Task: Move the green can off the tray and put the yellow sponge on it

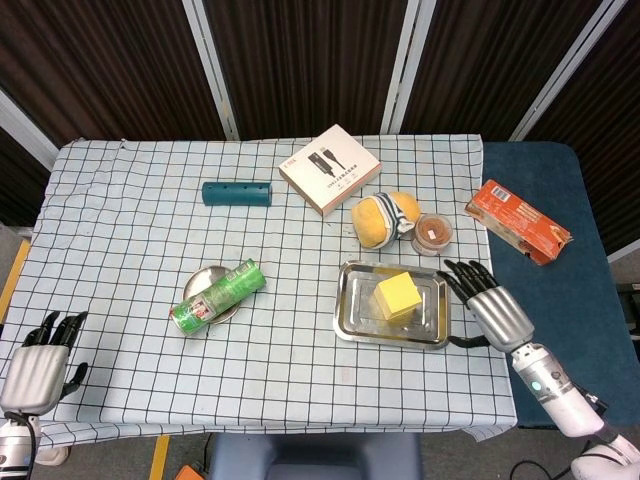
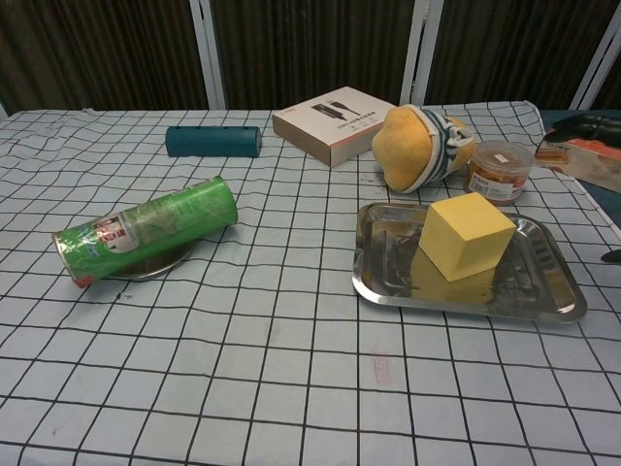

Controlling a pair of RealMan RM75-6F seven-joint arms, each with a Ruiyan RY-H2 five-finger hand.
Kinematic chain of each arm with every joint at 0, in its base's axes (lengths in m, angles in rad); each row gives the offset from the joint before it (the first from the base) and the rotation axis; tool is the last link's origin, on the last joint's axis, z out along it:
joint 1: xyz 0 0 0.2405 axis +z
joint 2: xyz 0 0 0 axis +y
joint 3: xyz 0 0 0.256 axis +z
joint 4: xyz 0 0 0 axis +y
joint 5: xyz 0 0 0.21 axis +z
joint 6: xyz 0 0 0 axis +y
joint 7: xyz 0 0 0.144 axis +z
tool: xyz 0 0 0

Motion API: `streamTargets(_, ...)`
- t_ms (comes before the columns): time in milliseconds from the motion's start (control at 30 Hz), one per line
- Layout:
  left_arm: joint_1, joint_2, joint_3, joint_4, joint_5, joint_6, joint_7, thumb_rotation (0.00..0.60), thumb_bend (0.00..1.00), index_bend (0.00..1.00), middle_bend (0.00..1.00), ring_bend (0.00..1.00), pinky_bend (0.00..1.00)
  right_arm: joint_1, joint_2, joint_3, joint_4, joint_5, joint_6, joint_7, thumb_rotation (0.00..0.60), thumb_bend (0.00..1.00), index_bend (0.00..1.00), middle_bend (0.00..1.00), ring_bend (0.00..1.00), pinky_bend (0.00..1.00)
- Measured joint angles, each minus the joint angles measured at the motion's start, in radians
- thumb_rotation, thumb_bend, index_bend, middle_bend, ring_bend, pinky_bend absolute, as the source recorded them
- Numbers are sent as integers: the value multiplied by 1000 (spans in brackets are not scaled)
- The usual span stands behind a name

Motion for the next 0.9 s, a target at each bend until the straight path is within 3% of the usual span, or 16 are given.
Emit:
streamTargets(167, 4, 1, -7, 4, -6, 12, 2, 600, 361, 111, 178, 92, 273, -116, 79, 7, -82, 87, 105, -98, 600, 95, 0, 0, 0, 0)
streamTargets(367, 5, -3, -9, 9, -4, 19, 12, 600, 361, 111, 174, 92, 273, -203, 109, 16, -100, 138, 189, -118, 600, 94, 0, 0, 0, 0)
streamTargets(900, 10, -17, -17, 19, 1, 44, 39, 600, 359, 111, 166, 92, 273, -270, 127, 6, -122, 51, 244, -117, 600, 95, 0, 0, 0, 0)
